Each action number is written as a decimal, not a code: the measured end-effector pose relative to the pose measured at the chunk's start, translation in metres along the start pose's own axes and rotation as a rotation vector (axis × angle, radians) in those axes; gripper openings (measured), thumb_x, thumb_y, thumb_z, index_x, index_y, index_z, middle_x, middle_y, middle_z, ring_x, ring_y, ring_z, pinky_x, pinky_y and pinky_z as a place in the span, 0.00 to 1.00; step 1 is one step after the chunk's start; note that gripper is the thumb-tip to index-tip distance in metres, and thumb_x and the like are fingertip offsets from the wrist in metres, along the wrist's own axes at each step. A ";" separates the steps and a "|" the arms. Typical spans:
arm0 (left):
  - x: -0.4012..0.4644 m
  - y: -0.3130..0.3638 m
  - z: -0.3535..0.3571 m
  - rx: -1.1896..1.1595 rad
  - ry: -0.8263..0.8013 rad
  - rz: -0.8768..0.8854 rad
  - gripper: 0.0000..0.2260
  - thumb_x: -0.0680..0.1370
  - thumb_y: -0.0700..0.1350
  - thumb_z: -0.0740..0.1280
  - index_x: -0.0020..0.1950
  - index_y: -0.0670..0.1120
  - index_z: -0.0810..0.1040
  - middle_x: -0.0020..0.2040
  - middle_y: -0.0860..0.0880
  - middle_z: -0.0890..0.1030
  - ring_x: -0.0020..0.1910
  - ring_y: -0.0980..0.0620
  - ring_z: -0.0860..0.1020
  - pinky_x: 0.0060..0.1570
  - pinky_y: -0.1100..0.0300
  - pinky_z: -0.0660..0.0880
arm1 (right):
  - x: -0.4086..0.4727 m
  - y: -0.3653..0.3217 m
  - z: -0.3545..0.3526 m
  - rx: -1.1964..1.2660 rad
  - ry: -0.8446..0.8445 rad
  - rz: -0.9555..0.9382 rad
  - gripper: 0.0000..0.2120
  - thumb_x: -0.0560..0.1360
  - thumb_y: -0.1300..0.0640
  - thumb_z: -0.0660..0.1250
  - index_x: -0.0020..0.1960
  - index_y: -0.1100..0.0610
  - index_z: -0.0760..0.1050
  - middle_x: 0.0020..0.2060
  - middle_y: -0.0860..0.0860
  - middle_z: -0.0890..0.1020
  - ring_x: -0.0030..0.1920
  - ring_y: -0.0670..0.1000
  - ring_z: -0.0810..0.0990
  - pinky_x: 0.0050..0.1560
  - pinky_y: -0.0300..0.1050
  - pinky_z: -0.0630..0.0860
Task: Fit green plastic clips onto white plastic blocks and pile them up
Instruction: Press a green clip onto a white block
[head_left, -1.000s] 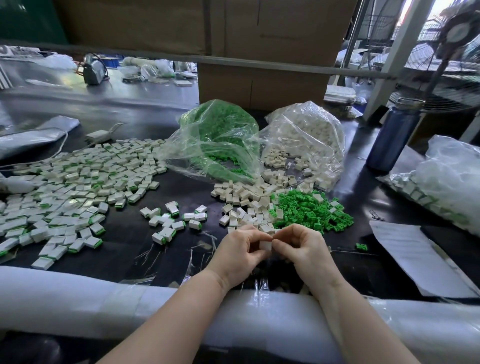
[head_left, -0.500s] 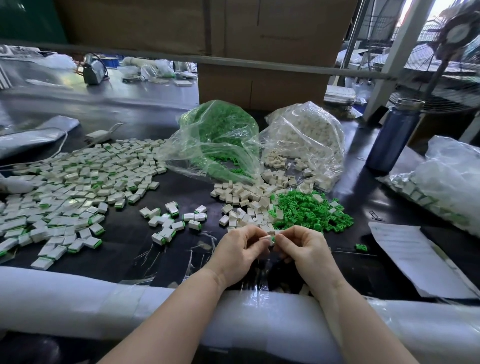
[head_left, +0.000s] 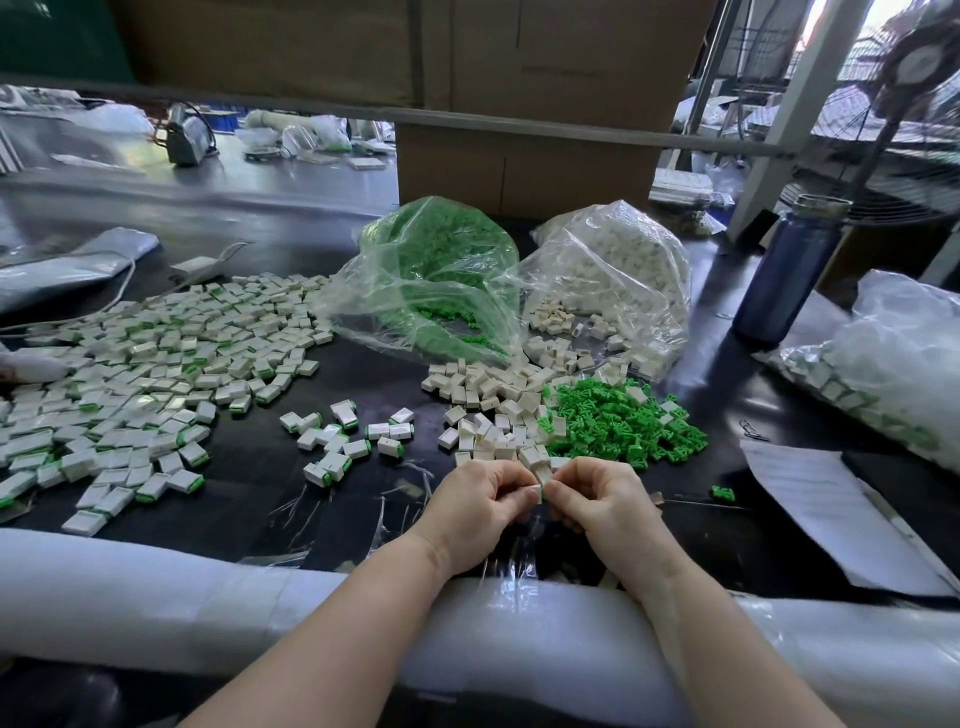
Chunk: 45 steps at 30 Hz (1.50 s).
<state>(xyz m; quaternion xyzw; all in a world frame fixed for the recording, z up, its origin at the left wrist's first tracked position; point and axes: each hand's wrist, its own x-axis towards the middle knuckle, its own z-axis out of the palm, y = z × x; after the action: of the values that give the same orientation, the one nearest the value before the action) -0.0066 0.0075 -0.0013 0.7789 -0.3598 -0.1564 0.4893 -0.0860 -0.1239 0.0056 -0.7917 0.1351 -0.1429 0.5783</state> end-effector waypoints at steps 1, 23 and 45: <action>0.000 0.000 0.000 -0.003 -0.001 -0.001 0.04 0.77 0.42 0.66 0.44 0.46 0.81 0.35 0.54 0.78 0.37 0.57 0.74 0.47 0.58 0.74 | 0.000 0.001 0.000 -0.009 0.001 -0.005 0.12 0.73 0.65 0.68 0.32 0.54 0.76 0.23 0.46 0.77 0.26 0.42 0.73 0.30 0.35 0.71; 0.003 -0.004 0.003 0.009 0.132 0.029 0.05 0.77 0.45 0.67 0.47 0.47 0.82 0.38 0.58 0.78 0.39 0.60 0.76 0.45 0.69 0.72 | 0.002 0.001 0.001 0.064 0.122 0.002 0.06 0.72 0.63 0.70 0.38 0.55 0.79 0.30 0.48 0.81 0.31 0.43 0.78 0.30 0.35 0.74; 0.000 0.004 0.002 -0.064 0.095 0.008 0.04 0.76 0.44 0.67 0.49 0.50 0.81 0.40 0.53 0.81 0.41 0.56 0.79 0.47 0.67 0.75 | 0.000 -0.002 0.001 0.090 0.108 -0.027 0.04 0.71 0.63 0.71 0.38 0.57 0.80 0.26 0.47 0.81 0.28 0.40 0.77 0.29 0.31 0.72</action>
<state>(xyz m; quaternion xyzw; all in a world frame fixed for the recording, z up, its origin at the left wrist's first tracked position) -0.0091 0.0053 0.0008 0.7681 -0.3340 -0.1288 0.5309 -0.0859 -0.1222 0.0067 -0.7576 0.1490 -0.1991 0.6035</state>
